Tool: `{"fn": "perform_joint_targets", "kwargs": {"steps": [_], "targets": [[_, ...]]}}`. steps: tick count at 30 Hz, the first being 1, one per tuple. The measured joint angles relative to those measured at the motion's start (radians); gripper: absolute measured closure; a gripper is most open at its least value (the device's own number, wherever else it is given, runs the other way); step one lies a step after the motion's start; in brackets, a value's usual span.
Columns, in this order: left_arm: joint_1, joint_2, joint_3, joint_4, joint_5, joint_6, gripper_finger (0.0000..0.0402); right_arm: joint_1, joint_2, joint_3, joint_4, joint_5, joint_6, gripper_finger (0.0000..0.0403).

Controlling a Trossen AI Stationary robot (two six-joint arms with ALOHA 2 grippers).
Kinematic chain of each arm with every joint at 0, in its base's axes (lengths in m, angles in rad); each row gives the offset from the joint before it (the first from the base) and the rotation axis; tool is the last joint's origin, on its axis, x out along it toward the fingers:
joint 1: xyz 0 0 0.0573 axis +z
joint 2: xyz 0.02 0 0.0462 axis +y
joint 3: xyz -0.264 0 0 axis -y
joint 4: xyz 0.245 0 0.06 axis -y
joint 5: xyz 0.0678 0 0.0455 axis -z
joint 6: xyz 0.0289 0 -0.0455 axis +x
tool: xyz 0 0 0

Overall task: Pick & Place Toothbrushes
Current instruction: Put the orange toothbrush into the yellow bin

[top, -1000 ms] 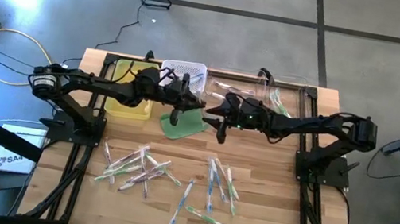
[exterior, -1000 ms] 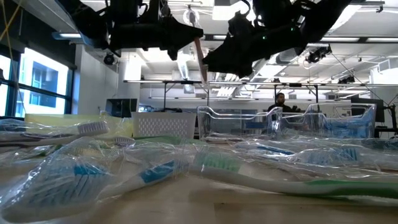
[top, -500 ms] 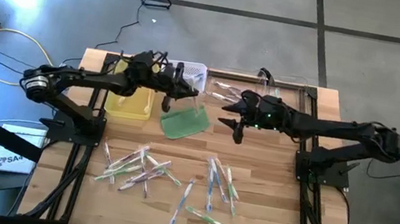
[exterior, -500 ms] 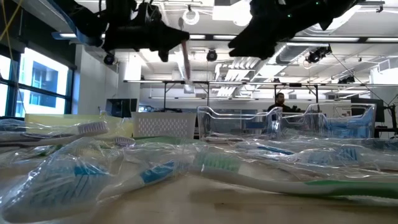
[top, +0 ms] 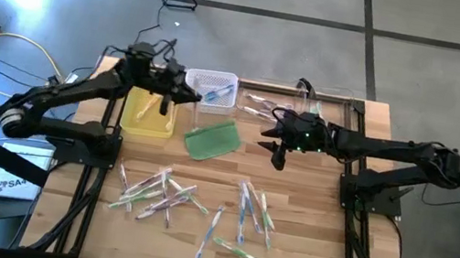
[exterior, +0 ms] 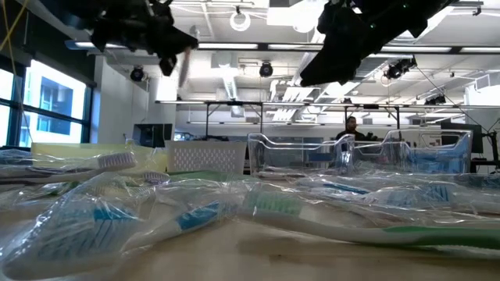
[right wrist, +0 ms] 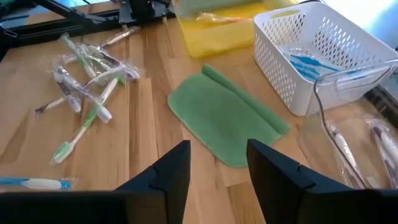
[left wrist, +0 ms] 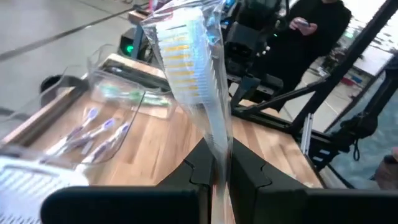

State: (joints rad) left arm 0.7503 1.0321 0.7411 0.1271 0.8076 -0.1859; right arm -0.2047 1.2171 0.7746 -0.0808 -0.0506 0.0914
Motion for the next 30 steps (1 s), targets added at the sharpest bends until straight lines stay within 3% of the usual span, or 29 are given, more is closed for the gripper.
{"fn": "perform_joint_targets", "kwargs": {"steps": [7,15,18,24,30], "targets": [[0.104,-0.147,0.000,-0.307,-0.039,0.072,0.0382,0.000,0.000,0.000,0.002,0.000,-0.007,0.0265],[0.186,-0.175,0.000,-0.614,-0.336,0.235,0.0382,0.000,0.000,0.000,0.002,0.000,0.004,0.0266],[0.214,-0.175,0.000,-0.674,-0.436,0.282,0.0382,0.000,0.000,0.000,0.002,0.000,0.017,0.0266],[0.270,-0.175,0.000,-0.783,-0.484,0.332,0.0382,0.000,0.000,0.000,0.002,0.000,0.017,0.0266],[0.277,-0.148,0.000,-0.877,-0.612,0.338,0.0382,0.000,0.000,0.000,0.002,0.000,0.017,0.0266]]}}
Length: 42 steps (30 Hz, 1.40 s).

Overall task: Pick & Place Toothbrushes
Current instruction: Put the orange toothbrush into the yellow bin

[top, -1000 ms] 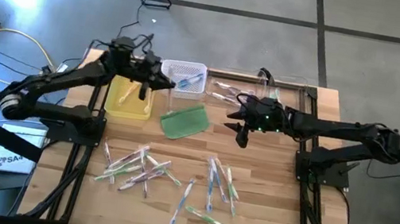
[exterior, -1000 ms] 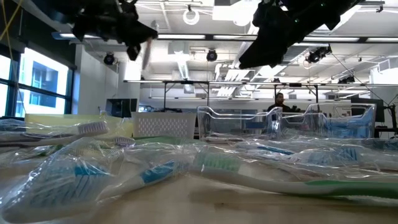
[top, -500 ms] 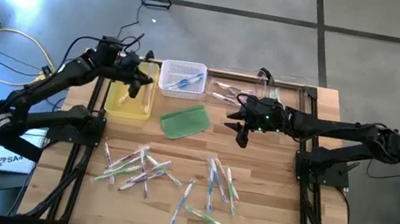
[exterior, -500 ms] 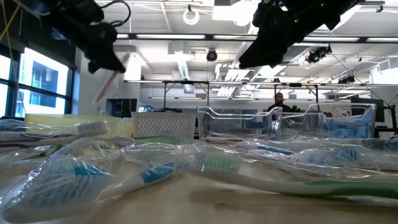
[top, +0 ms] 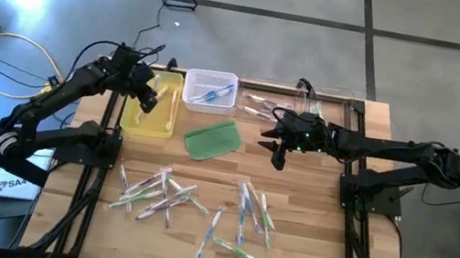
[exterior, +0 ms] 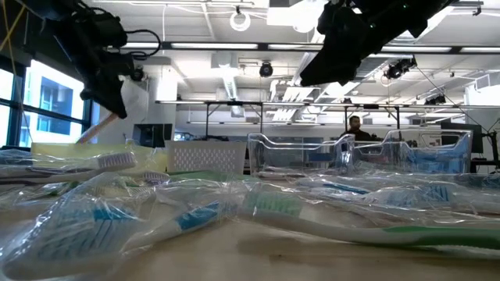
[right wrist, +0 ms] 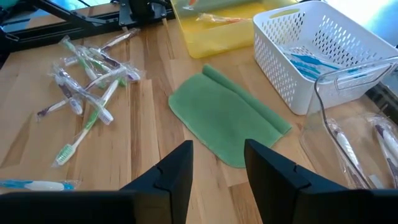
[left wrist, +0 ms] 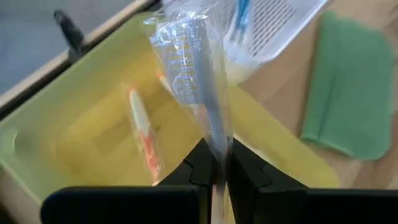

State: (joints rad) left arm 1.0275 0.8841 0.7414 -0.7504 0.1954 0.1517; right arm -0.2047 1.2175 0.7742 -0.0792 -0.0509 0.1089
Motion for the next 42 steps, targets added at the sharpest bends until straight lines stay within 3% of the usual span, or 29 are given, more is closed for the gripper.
{"fn": "perform_joint_targets", "kwargs": {"steps": [24,32,42], "targets": [[0.000,0.315,0.000,0.081,-0.033,-0.016,0.0382,0.000,0.000,0.000,0.000,0.000,0.001,0.0266],[0.000,0.361,0.000,0.130,-0.033,-0.017,0.0380,0.000,0.001,0.000,-0.001,0.000,0.003,0.0266],[0.000,0.361,0.000,0.132,-0.057,-0.027,0.0296,0.000,0.001,0.000,-0.001,0.000,0.022,0.0266]]}}
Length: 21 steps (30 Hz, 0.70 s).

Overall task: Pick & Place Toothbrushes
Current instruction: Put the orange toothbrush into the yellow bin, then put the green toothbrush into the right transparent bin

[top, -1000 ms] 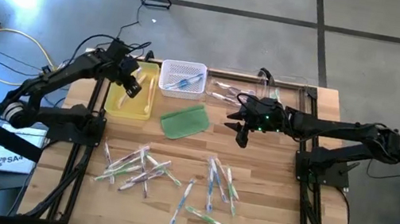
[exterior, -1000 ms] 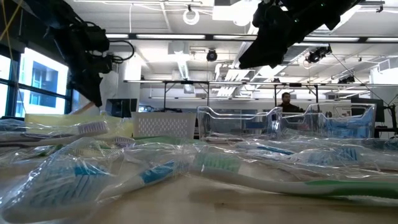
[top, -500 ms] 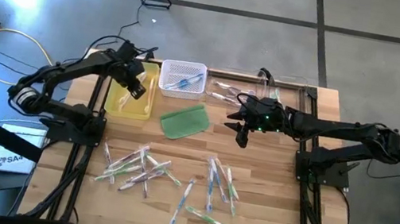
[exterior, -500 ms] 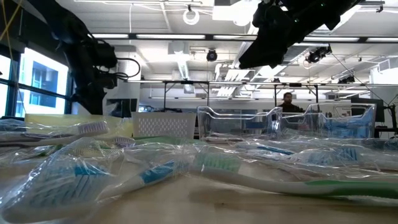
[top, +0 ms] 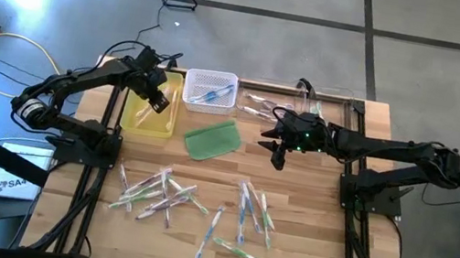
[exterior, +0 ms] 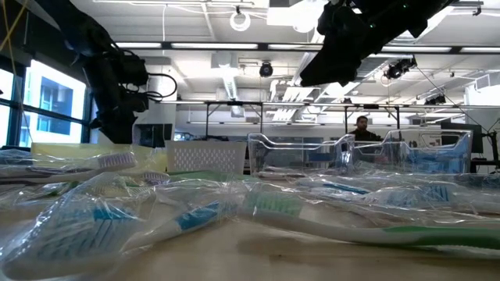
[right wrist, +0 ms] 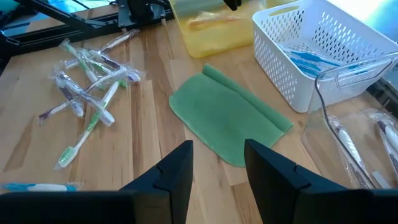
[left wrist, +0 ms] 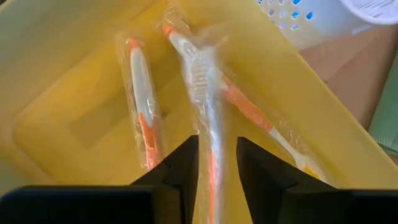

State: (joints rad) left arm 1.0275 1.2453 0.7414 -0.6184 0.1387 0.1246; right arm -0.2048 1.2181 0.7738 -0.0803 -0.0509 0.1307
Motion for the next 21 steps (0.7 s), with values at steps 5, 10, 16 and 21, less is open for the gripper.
{"fn": "perform_joint_targets", "kwargs": {"steps": [5,10,16,21], "targets": [[0.000,0.000,0.000,0.035,-0.002,0.003,0.0275,0.000,0.000,0.000,0.000,0.000,0.000,0.0266],[0.000,0.000,0.000,0.095,-0.003,0.007,0.0274,0.000,0.000,0.000,0.000,0.000,0.000,0.0266],[0.000,0.000,0.000,0.096,-0.003,0.009,0.0273,0.000,0.000,0.000,0.001,0.000,0.000,0.0266],[0.000,0.000,0.000,0.096,-0.003,0.009,0.0273,0.000,0.000,0.000,0.001,0.001,0.000,0.0266]]}}
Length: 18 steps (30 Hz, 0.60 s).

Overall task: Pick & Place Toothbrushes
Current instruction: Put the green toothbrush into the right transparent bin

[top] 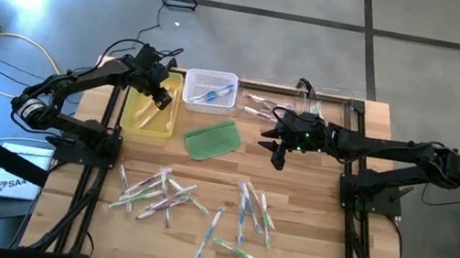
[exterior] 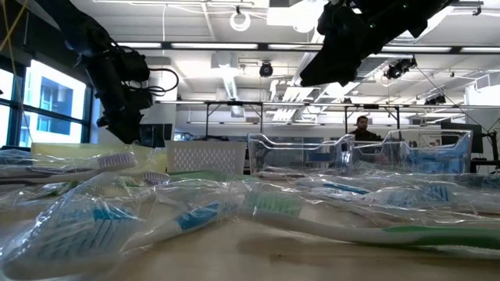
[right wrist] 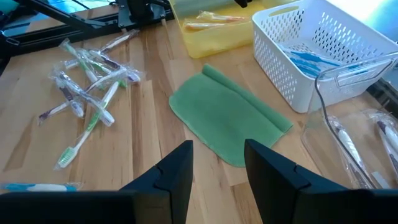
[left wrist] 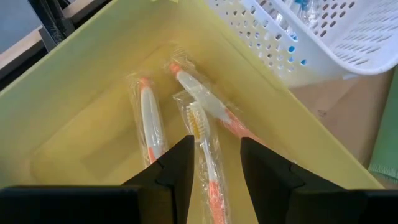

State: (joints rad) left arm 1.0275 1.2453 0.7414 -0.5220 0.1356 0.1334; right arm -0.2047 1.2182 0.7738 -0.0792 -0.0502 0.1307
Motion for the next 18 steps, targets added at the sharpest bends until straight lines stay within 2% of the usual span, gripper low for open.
{"fn": "perform_joint_targets", "kwargs": {"steps": [7,10,15,18], "targets": [[-0.001,0.000,0.000,0.003,-0.015,-0.025,0.0273,0.000,0.000,0.000,0.000,0.053,0.000,0.0266],[-0.022,0.000,0.000,0.029,-0.041,0.048,0.0273,0.000,0.000,0.000,0.000,0.050,0.000,0.0266],[-0.137,-0.056,0.000,0.068,-0.048,0.122,0.0273,0.000,0.000,0.000,0.000,0.050,0.000,0.0266],[-0.231,-0.117,-0.009,0.105,-0.113,0.150,0.0273,0.000,0.000,0.000,0.001,0.051,0.012,0.0266]]}}
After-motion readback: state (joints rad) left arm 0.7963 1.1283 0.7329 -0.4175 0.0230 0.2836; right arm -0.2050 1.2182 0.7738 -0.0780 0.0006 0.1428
